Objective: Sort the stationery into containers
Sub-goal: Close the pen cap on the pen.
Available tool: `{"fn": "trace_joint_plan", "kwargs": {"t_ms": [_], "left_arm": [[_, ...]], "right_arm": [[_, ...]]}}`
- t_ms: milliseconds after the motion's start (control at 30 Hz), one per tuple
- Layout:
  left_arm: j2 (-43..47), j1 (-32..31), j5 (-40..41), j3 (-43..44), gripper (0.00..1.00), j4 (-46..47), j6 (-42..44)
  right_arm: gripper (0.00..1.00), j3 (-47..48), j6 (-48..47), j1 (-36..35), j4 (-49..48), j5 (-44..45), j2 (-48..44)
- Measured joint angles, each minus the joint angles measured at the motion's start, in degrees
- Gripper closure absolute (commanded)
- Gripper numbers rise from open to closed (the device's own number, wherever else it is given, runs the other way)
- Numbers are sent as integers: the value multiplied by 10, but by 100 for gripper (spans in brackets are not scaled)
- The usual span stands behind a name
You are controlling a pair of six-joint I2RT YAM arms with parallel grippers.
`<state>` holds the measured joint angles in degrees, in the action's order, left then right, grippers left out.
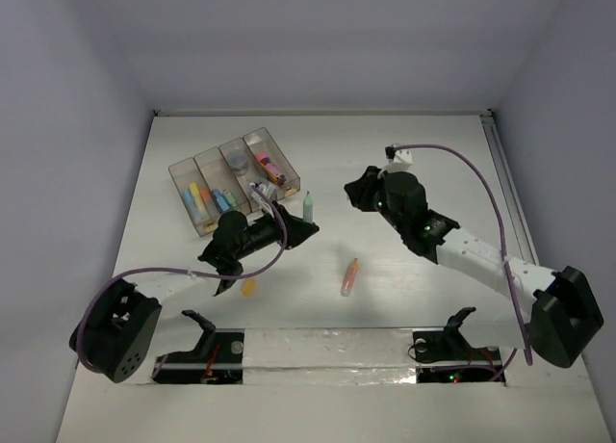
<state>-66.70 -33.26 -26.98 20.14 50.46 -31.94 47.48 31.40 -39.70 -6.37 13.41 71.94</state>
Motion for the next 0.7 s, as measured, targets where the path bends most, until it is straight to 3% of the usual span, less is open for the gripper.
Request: {"fn": "trace_joint_plan", "kwargs": {"t_ms": [300,433,700], "left_arm": [[-52,0,-143,-12,100,190,-201],[-71,0,-172,-17,100,212,-276],[-86,-12,-199,-18,100,217,-365]], "right_arm": [[100,-23,-1,4,-153,-125,-93],[100,-31,21,6,-231,-189,-103],[100,-31,73,6,-332,-296,-38]]}}
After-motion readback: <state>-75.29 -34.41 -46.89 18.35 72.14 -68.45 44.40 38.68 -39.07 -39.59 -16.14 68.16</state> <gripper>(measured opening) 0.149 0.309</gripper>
